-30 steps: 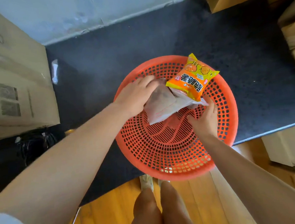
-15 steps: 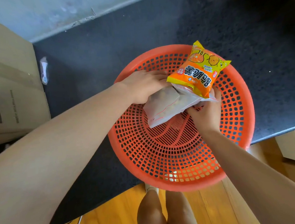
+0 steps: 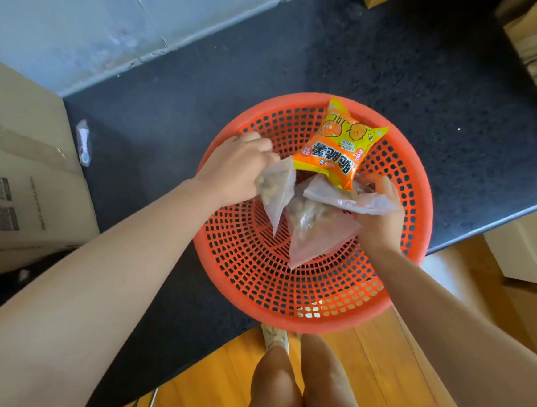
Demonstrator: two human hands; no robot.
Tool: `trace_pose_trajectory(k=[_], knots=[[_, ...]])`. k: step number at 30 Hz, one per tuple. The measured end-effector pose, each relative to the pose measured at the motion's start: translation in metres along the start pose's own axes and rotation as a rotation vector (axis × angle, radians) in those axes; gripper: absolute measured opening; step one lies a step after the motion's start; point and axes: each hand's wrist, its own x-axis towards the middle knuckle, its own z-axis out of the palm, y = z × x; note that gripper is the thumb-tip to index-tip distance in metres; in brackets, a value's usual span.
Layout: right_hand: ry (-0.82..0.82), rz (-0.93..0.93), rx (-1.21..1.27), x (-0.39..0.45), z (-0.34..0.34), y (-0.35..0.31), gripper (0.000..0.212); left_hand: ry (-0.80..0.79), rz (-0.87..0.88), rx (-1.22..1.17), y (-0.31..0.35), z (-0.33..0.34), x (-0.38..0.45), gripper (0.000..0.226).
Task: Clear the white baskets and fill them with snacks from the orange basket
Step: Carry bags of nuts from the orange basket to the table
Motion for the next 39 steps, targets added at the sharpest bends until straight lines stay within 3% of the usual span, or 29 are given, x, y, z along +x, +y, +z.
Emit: trace_pose_trajectory(k=[4, 9, 13, 18, 23, 26, 28, 32, 36, 39], knots=[[0.001, 0.072, 0.093, -0.025, -0.022, -0.018, 0.034, 0.032, -0.183, -0.192, 0.007, -0.014, -0.028, 0.022], [-0.11, 0.086, 0.32, -0.061, -0.063, -0.043, 0.033, 0.208, -0.503, -0.895, 0.037, -0.054, -0.077, 0.032], [-0.173, 0.196, 0.584, -0.098, -0.092, -0.059, 0.035, 0.292, -0.529, -1.425, 0.065, -0.072, -0.109, 0.025], [-0.058, 0.355, 0.893, -0.158, -0.114, -0.08, 0.046, 0.169, -0.584, -1.694, 0.109, -0.089, -0.14, 0.037], [0.145, 0.36, 1.061, -0.229, -0.13, -0.102, 0.045, -0.176, -0.562, -1.864, 0.154, -0.113, -0.166, 0.066], [0.296, 0.345, 1.121, -0.283, -0.141, -0.106, 0.046, -0.352, -0.386, -1.899, 0.175, -0.125, -0.18, 0.095], [0.421, 0.352, 1.195, -0.322, -0.149, -0.104, 0.042, -0.464, -0.274, -1.827, 0.19, -0.128, -0.188, 0.101], [0.713, 0.369, 1.269, -0.403, -0.159, -0.095, 0.033, -0.599, -0.087, -1.59, 0.222, -0.118, -0.202, 0.064], [0.874, 0.329, 1.154, -0.464, -0.162, -0.097, 0.023, -0.631, 0.003, -1.439, 0.259, -0.103, -0.213, 0.053], [1.154, 0.346, 1.108, -0.527, -0.154, -0.089, 0.028, -0.772, 0.079, -1.353, 0.307, -0.09, -0.237, 0.044]])
